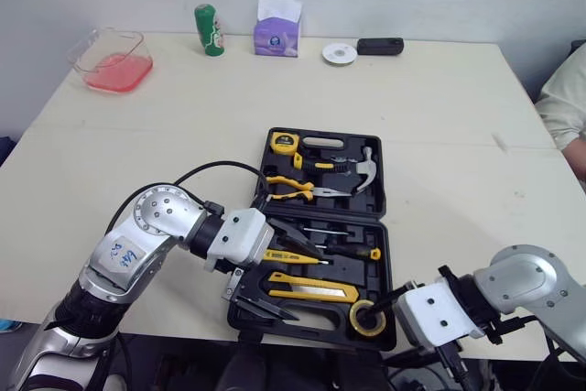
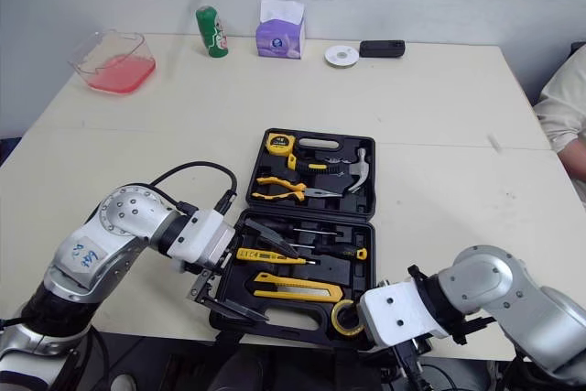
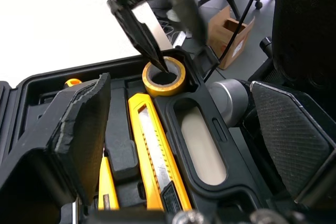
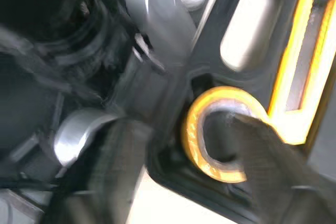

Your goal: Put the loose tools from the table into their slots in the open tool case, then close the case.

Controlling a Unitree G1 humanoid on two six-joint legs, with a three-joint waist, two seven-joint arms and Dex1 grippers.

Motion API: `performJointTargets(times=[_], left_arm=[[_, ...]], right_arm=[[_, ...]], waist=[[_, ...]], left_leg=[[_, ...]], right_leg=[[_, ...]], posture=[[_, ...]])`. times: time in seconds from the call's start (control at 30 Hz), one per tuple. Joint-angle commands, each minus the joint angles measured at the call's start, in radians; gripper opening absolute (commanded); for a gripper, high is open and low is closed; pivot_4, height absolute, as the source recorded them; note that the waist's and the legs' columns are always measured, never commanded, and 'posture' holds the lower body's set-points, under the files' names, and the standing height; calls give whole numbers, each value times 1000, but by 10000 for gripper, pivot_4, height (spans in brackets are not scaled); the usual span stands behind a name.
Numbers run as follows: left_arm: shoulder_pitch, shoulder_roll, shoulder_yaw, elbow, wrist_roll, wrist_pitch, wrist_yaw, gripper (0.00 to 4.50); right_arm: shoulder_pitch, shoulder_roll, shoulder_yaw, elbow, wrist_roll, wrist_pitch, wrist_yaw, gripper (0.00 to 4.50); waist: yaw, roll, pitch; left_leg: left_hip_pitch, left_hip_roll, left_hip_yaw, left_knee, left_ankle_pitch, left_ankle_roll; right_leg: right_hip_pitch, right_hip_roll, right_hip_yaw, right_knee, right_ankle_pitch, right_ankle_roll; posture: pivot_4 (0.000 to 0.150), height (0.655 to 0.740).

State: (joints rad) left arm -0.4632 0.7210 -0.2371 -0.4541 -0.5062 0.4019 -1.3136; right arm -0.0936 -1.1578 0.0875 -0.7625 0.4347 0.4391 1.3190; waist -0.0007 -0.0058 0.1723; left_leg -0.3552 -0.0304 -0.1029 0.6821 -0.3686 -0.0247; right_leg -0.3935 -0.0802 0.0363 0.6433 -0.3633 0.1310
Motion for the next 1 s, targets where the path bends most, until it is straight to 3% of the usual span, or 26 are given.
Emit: performJointTargets(times=[0.03,0.13,0.23,0.47,1.0], left_arm=[[-12,-5,0,1,0,-16,-6,45000],[-14,-12,-4,2,-1,-14,-3,45000],[-13,-13,-5,0,-1,-12,-4,45000],[-16,2,4,9,-1,-15,-13,45000],[-46,3,0,41,15,-36,-27,45000]], right_arm=[[-35,20,-67,2,97,35,-12,44043],[-28,143,-16,78,67,-8,-87,44043],[46,198,36,125,-6,-121,-76,36782],[145,260,61,191,-34,-229,-80,2289],[261,251,116,453,-191,-452,-87,1045]], waist=[[-1,0,0],[0,-1,0],[2,-1,0],[0,-1,0],[1,-2,-1]], left_leg=[[0,0,0,0,0,0],[0,2,0,0,0,0],[0,1,0,-1,0,0],[0,-2,0,1,0,0],[3,-1,0,0,0,0]], right_leg=[[0,0,0,0,0,0],[0,0,0,0,0,0],[-1,0,0,0,0,0],[-1,0,0,0,1,1],[3,1,0,0,1,1]], posture=[[1500,7400],[1500,7400],[1500,7400],[1500,7400],[1500,7400]])
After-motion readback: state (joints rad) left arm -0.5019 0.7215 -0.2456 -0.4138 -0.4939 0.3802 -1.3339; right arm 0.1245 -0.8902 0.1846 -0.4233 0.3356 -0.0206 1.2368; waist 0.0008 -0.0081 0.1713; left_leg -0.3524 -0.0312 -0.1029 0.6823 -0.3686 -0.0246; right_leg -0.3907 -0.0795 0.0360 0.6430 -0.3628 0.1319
